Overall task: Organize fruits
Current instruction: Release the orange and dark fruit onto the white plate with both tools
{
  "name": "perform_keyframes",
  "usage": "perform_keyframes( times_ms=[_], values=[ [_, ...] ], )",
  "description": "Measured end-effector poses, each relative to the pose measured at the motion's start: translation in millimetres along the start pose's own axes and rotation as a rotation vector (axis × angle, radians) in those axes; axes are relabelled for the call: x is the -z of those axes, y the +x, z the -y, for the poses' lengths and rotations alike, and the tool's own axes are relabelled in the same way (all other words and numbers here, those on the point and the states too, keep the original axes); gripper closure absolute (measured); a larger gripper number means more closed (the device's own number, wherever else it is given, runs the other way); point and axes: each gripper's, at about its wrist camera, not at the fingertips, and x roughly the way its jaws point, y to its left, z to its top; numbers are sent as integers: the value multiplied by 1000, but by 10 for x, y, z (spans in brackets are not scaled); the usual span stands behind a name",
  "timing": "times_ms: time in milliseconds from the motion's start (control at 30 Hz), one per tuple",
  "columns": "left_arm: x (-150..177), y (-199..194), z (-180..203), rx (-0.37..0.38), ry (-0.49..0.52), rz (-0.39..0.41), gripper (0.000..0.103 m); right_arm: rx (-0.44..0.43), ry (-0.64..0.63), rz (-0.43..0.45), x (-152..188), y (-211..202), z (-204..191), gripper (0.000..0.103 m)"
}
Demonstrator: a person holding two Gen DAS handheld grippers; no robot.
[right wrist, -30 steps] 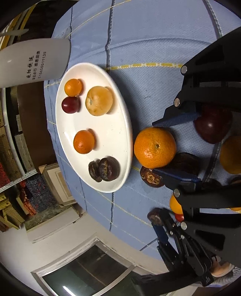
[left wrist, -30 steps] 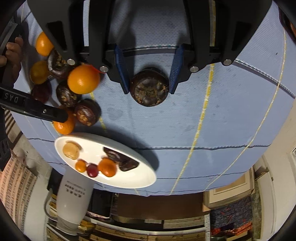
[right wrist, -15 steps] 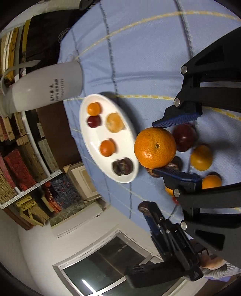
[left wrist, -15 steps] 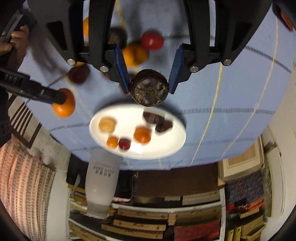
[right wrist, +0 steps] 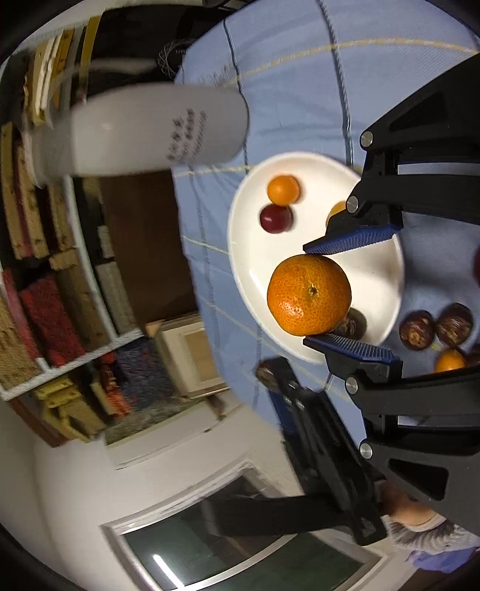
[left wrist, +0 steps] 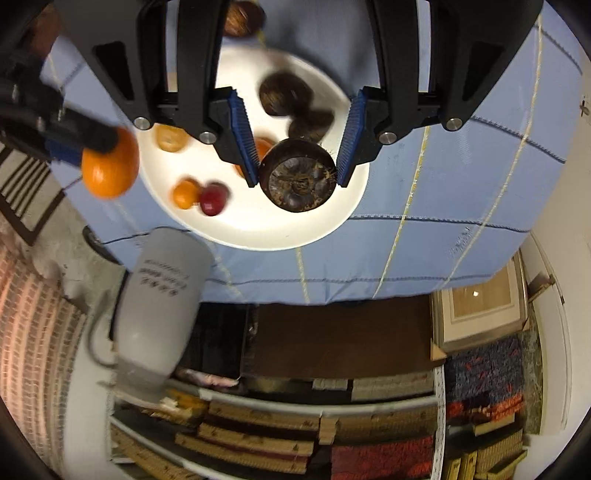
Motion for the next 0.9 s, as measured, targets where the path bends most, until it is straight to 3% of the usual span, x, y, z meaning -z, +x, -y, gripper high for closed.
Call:
perform_keyframes(
  times_ms=[133,267,367,433,533,667,800,900],
  values=[
    [-24,496,-128,-3,-19,-69,61,35,-45,-98,36,437,7,58],
    [34,755,-178,24,-36,-113,61,37,-87,-191,93,707,7,57],
    [83,806,-189,37,-36,-135,56,28,-45,-162,71,669,54,42],
    [80,702,-207,22,-43,-112,46,22,-18,-110,18,535,59,42],
    [43,410,-237,15,-66,-58,44,-1,7,-28,-74,207,9,42],
    [76,-36,-164,-17,-59,5,33,-10,-11,54,-68,-182,-112,32],
    [416,-474,-70,-57,-33,57,27,8,-34,61,144,-330,-159,32],
    [774,-670,-68,-76,-50,53,24,15,-27,51,395,-398,-119,32]
  ],
)
